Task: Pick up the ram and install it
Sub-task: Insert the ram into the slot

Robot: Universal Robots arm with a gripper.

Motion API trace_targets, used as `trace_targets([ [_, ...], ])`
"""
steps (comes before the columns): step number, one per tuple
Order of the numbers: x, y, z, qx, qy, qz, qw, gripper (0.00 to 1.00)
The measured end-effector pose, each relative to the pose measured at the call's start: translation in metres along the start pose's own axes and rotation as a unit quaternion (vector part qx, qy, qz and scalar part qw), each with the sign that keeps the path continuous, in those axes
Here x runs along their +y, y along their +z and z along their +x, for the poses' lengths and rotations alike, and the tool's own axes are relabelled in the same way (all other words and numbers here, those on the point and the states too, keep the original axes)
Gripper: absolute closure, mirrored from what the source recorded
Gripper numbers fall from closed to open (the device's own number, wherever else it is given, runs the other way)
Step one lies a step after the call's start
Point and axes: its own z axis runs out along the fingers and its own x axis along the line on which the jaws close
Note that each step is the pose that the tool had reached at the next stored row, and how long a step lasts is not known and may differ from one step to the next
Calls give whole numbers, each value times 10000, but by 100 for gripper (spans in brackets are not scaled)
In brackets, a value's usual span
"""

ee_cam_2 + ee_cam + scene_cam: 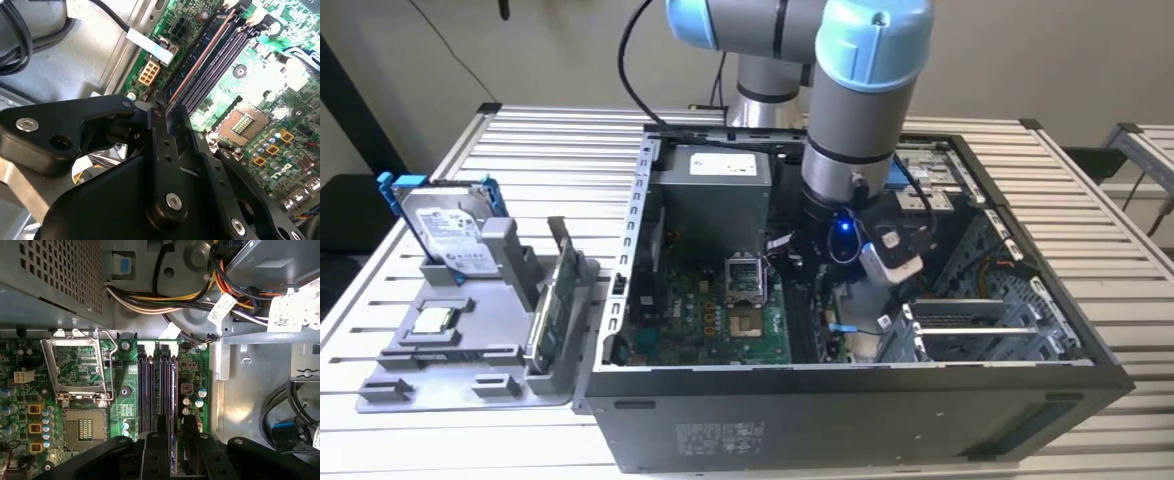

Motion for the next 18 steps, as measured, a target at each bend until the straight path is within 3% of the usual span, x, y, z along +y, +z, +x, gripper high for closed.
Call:
trace_targets([
  [3,-1,-134,-5,4,0,0,10000,72],
  [8,-3,-286,-12,3,0,-4,10000,72],
  [14,-5,-299,-13,4,0,-3,10000,74],
  [16,-6,-299,-13,4,0,-3,10000,87],
  [18,-6,-299,-13,4,0,-3,10000,89],
])
